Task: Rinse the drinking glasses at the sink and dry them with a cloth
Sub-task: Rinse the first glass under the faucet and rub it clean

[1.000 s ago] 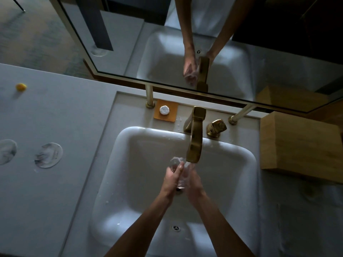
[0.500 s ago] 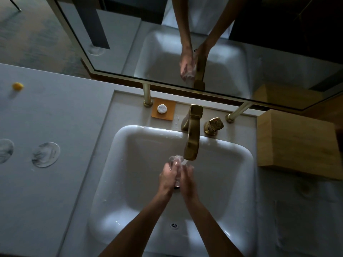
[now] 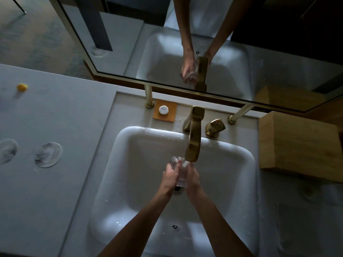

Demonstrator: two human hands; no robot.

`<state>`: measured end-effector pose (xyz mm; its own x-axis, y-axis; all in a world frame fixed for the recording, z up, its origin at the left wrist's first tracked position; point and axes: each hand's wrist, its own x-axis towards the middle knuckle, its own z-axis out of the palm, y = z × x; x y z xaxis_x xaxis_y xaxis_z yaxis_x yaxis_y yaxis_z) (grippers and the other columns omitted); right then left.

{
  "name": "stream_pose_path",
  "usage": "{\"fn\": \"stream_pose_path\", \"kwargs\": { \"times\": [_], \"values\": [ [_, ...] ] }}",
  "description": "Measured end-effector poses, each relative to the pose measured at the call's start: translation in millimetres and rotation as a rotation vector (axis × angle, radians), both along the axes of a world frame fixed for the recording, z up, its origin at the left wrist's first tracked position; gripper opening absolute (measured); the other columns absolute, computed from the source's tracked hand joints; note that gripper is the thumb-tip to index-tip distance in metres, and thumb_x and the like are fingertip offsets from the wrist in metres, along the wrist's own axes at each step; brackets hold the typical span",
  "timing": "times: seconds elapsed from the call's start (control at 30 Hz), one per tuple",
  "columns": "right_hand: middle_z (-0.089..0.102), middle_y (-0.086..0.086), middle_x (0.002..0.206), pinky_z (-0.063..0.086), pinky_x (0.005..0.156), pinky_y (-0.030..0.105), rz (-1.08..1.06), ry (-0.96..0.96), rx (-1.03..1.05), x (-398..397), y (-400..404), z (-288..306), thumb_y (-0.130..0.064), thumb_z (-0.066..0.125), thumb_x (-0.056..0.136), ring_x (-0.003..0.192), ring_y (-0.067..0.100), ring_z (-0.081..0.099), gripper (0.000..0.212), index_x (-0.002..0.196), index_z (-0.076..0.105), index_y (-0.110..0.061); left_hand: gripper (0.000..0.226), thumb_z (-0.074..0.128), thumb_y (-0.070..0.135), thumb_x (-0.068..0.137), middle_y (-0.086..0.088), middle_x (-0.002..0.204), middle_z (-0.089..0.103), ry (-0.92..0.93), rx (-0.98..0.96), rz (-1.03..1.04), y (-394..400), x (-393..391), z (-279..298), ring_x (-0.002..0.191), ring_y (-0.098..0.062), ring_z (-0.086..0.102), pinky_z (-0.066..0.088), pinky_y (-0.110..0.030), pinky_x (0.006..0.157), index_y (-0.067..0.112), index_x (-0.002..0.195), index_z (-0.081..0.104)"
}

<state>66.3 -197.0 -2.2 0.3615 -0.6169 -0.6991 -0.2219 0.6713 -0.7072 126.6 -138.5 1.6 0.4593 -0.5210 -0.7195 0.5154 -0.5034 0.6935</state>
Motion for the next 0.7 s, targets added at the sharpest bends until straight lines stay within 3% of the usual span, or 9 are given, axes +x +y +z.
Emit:
{"fn": "stream_pose_path", "kwargs": {
  "times": [0.17, 0.2, 0.27, 0.33, 0.37, 0.43, 0.5, 0.6, 0.7],
  "values": [
    [0.074, 0.008, 0.101, 0.058, 0.071, 0.037, 0.136, -0.010, -0.096, -10.9, 3.5, -1.0, -0.040, 0.046, 0.101, 0.086, 0.022, 0.073, 0.029, 0.112, 0.063, -0.020, 0.047, 0.052, 0.053, 0.098, -0.014, 0.114, 0.071, 0.033, 0.046, 0.020, -0.2, 0.5, -7.5, 0.101, -0.026, 0.069, 0.055, -0.037, 0.085, 0.011, 0.117, 0.060],
    [0.073, 0.006, 0.103, 0.058, 0.071, 0.034, 0.164, -0.006, -0.127, -14.4, 4.0, -3.4, -0.047, 0.051, 0.096, 0.087, 0.019, 0.073, 0.033, 0.114, 0.062, -0.022, 0.054, 0.050, 0.060, 0.094, -0.015, 0.112, 0.072, 0.034, 0.063, 0.035, -0.9, 0.2, -9.3, 0.099, -0.027, 0.070, 0.057, -0.040, 0.086, 0.011, 0.115, 0.063],
    [0.073, -0.001, 0.100, 0.055, 0.067, 0.024, 0.193, -0.031, -0.173, -18.7, 2.7, -9.7, -0.071, 0.064, 0.073, 0.085, 0.010, 0.072, 0.065, 0.114, 0.060, -0.020, 0.067, 0.047, 0.072, 0.084, -0.016, 0.109, 0.074, 0.077, 0.067, 0.045, -0.7, 0.0, -17.9, 0.096, -0.030, 0.072, 0.058, -0.049, 0.090, 0.015, 0.110, 0.068],
    [0.073, -0.003, 0.093, 0.055, 0.067, 0.023, 0.185, -0.046, -0.162, -18.7, 0.6, -9.5, -0.077, 0.072, 0.057, 0.081, 0.009, 0.071, 0.082, 0.111, 0.059, -0.016, 0.056, 0.047, 0.063, 0.095, -0.019, 0.105, 0.074, 0.160, 0.018, 0.070, -1.5, 1.0, -13.9, 0.092, -0.032, 0.072, 0.057, -0.048, 0.088, 0.013, 0.102, 0.072],
    [0.072, -0.002, 0.091, 0.056, 0.068, 0.026, 0.173, -0.043, -0.162, -17.4, -0.6, -8.1, -0.071, 0.071, 0.065, 0.079, 0.011, 0.070, 0.070, 0.108, 0.060, -0.015, 0.049, 0.046, 0.054, 0.100, -0.018, 0.100, 0.074, 0.189, -0.014, 0.079, -2.2, 1.8, -7.7, 0.088, -0.031, 0.072, 0.057, -0.045, 0.084, 0.013, 0.099, 0.072],
    [0.071, 0.000, 0.084, 0.055, 0.067, 0.029, 0.100, -0.058, -0.154, -12.6, -2.9, 1.8, -0.037, 0.054, 0.097, 0.071, 0.013, 0.067, 0.023, 0.098, 0.062, -0.015, 0.044, 0.049, 0.050, 0.099, -0.013, 0.088, 0.075, 0.226, -0.065, 0.079, -4.0, 0.2, -6.7, 0.075, -0.024, 0.072, 0.059, -0.034, 0.070, 0.012, 0.100, 0.070],
    [0.071, -0.002, 0.066, 0.054, 0.056, 0.024, 0.011, -0.018, -0.106, -10.3, -7.9, -3.5, -0.014, 0.036, 0.106, 0.058, 0.009, 0.067, 0.033, 0.087, 0.062, -0.013, 0.062, 0.062, 0.064, 0.085, -0.016, 0.089, 0.075, 0.242, -0.084, 0.087, -5.1, -3.6, -4.3, 0.073, -0.022, 0.073, 0.059, -0.033, 0.068, 0.005, 0.106, 0.067],
    [0.070, -0.005, 0.055, 0.052, 0.050, 0.021, -0.076, 0.015, -0.016, -8.1, -11.5, -6.6, -0.018, 0.032, 0.107, 0.054, 0.011, 0.067, 0.040, 0.081, 0.062, -0.010, 0.094, 0.070, 0.079, 0.064, -0.021, 0.111, 0.074, 0.235, -0.098, 0.049, -4.9, -6.7, -11.9, 0.100, -0.035, 0.073, 0.056, -0.053, 0.090, 0.003, 0.119, 0.062],
    [0.075, 0.005, 0.075, 0.056, 0.062, 0.028, -0.042, 0.071, 0.062, -6.1, -10.5, -1.0, -0.031, 0.037, 0.105, 0.074, 0.022, 0.073, 0.043, 0.098, 0.068, -0.003, 0.077, 0.067, 0.069, 0.076, -0.018, 0.117, 0.072, 0.226, -0.113, 0.063, 0.8, -4.1, -9.7, 0.107, -0.034, 0.071, 0.057, -0.052, 0.093, 0.008, 0.122, 0.058]
  ]
}}
